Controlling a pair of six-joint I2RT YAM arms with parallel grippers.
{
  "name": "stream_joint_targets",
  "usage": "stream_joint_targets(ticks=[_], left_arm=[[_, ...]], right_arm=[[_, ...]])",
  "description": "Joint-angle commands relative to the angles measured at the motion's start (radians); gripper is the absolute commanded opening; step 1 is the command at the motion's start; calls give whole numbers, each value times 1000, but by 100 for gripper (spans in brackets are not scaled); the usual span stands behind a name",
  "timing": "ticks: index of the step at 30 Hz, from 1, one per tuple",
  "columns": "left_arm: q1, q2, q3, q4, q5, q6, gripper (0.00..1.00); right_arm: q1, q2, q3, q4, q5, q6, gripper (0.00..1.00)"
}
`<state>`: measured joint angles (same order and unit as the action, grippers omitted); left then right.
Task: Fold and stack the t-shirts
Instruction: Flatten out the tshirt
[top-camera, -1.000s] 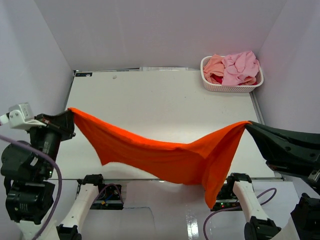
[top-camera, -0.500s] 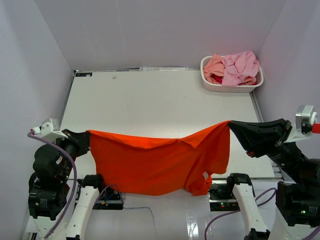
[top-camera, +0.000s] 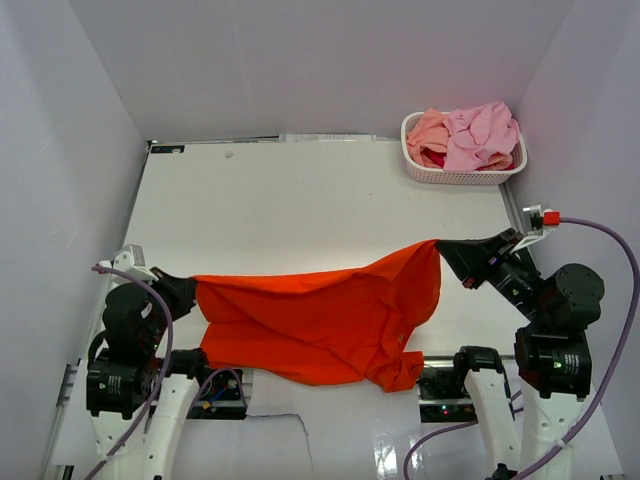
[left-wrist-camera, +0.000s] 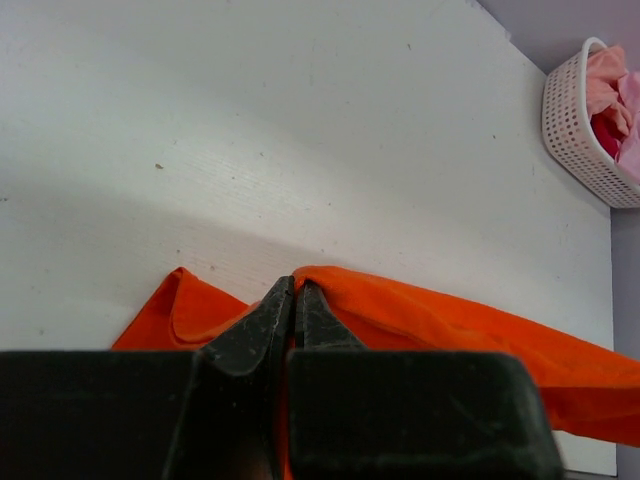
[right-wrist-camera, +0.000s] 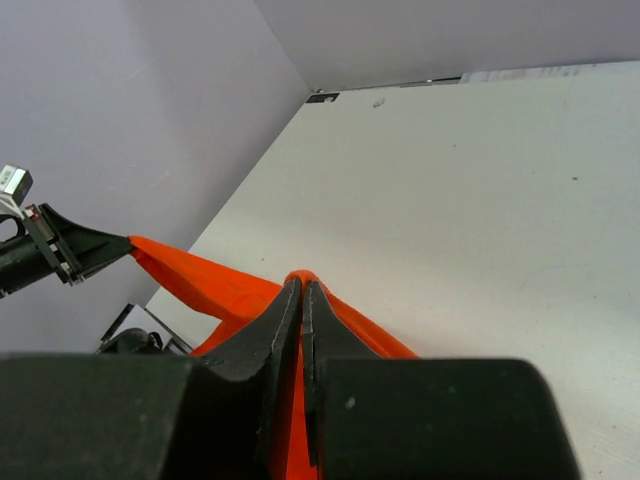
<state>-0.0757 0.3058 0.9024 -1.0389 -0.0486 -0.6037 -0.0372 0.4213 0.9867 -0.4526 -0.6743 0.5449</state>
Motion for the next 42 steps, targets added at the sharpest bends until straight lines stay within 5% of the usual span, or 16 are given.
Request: stream_joint_targets(ticks=[1, 16, 27, 42], left_arm=[[5, 35, -11, 54, -4, -13, 0], [4, 570, -23, 404, 23, -60, 0], [4, 1033, 39, 697, 4, -146, 0], [7, 1565, 415, 747, -60, -133, 0]], right_arm=[[-1, 3, -35, 89, 19, -10, 8], [98, 491, -70, 296, 71, -6, 8], [267, 1101, 294, 356, 174, -68, 8], [266, 1867, 963, 65, 243, -190, 8]])
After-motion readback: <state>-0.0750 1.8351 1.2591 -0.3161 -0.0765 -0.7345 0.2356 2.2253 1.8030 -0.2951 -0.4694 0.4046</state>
